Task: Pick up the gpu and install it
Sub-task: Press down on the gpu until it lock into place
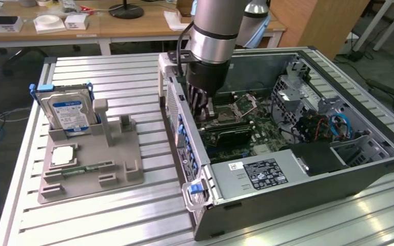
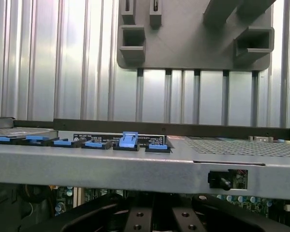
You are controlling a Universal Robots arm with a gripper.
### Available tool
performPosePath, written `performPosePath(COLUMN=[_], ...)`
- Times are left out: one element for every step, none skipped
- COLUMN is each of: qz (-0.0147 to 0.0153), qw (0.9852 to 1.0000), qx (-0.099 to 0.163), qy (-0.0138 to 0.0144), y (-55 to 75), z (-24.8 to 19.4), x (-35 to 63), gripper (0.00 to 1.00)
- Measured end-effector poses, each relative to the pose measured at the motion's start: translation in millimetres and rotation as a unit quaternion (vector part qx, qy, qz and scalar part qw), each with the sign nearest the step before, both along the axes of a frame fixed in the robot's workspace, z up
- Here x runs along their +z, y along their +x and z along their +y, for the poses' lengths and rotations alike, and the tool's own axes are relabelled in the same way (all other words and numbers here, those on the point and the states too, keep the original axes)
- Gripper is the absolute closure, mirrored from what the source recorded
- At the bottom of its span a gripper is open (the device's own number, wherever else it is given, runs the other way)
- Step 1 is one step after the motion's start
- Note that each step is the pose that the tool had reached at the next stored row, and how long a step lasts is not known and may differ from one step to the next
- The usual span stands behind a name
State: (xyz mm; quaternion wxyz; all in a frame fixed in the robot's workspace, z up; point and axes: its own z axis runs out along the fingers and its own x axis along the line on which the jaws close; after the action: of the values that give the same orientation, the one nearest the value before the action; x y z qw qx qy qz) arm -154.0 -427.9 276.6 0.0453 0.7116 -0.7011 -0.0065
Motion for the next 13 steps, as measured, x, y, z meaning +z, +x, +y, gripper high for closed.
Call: performPosePath(qz=[0.0003, 0.0006, 0.0009, 0.0013, 0.0015, 0.0018, 0.0022, 0.0024, 0.0027, 0.0030, 0.0033, 0.0035, 0.0039], qw=[1.0000, 1.0000, 1.0000, 1.0000, 1.0000, 1.0000, 1.0000, 1.0000, 0.9999, 0.9999, 0.9999, 0.9999, 0.9999], qx=[0.001, 0.002, 0.003, 0.004, 0.005, 0.007, 0.008, 0.009, 0.010, 0.011, 0.012, 0.014, 0.015], qy=[0.0000, 0.0000, -0.0001, -0.0001, -0.0001, 0.0000, -0.0001, 0.0000, 0.0000, 0.0001, 0.0001, 0.0001, 0.0000], y=[-0.1, -0.2, -0.4, -0.6, -0.7, -0.8, -0.9, -1.1, -1.2, -1.4, -1.5, -1.6, -1.8], z=[-0.3, -0.6, -0.8, -1.1, -1.3, -1.5, -1.6, -1.7, -1.9, -2.1, -2.3, -2.5, -2.8], x=[-0.4, -0.8, -1.2, -1.6, -1.9, -2.3, -2.7, -3.1, -3.4, -3.7, -4.0, -4.3, -4.4], gripper=[0.90, 0.90, 0.90, 0.90, 0.90, 0.90, 0.90, 0.90, 0.90, 0.90, 0.90, 0.90, 0.90])
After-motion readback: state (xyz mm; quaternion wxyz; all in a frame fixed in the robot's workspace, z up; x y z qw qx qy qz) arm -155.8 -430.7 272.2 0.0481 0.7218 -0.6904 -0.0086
